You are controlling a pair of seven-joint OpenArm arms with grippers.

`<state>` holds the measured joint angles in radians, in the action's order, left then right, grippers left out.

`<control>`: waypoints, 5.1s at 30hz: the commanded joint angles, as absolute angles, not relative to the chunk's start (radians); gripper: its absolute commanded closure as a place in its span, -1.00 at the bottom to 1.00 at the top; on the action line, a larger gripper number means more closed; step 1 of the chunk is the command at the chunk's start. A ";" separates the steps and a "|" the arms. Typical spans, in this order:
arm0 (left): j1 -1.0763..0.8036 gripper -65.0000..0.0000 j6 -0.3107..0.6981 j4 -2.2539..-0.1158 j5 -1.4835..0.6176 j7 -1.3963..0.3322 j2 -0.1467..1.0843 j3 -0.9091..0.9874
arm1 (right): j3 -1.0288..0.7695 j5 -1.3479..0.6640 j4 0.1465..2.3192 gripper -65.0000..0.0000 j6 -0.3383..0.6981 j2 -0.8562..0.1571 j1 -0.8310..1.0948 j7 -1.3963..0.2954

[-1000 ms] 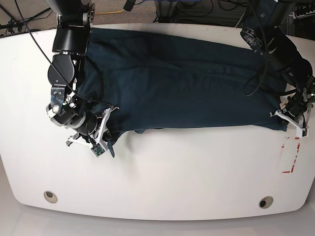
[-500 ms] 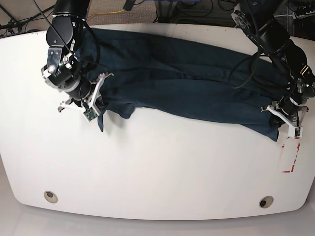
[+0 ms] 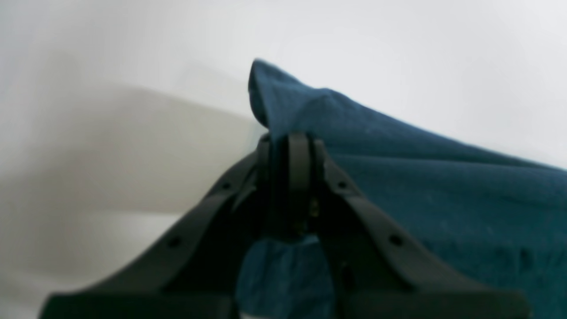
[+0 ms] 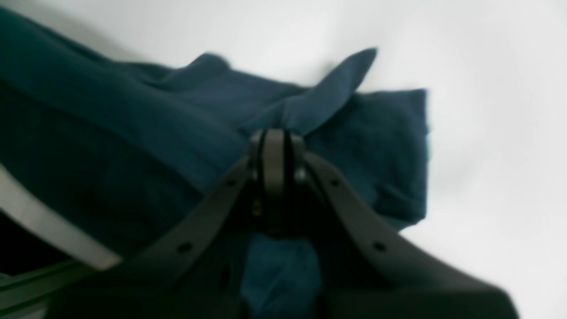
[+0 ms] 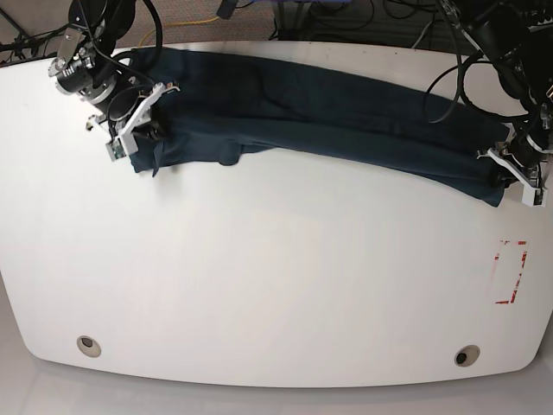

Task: Fold the T-shirt properly
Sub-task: 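Drag the folded edge with both grippers toward the robot base, then lay the folded strip down and regrasp its ends with both grippers, then fold the strip end with the left gripper toward the right gripper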

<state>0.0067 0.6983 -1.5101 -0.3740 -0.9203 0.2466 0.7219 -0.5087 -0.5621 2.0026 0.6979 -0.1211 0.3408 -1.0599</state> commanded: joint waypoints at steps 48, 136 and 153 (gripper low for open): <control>-0.197 0.25 0.698 -1.488 -0.303 -0.894 0.216 0.727 | -0.555 -0.593 1.662 -0.16 0.698 -0.094 0.272 -1.040; -0.177 0.91 0.698 -1.969 -0.478 -1.084 -0.054 0.200 | -0.529 -0.395 1.495 -0.16 0.698 -0.143 0.076 -0.957; -0.159 0.19 0.633 -1.969 -0.484 -1.084 -0.099 0.084 | -0.530 -0.397 1.497 -0.16 0.698 -0.143 0.074 -0.957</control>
<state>-0.1684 0.6579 -1.9511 -0.4580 -1.1061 -0.0921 0.0933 -0.5293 -0.4263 1.4910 0.7078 -0.1333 0.0731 -0.9188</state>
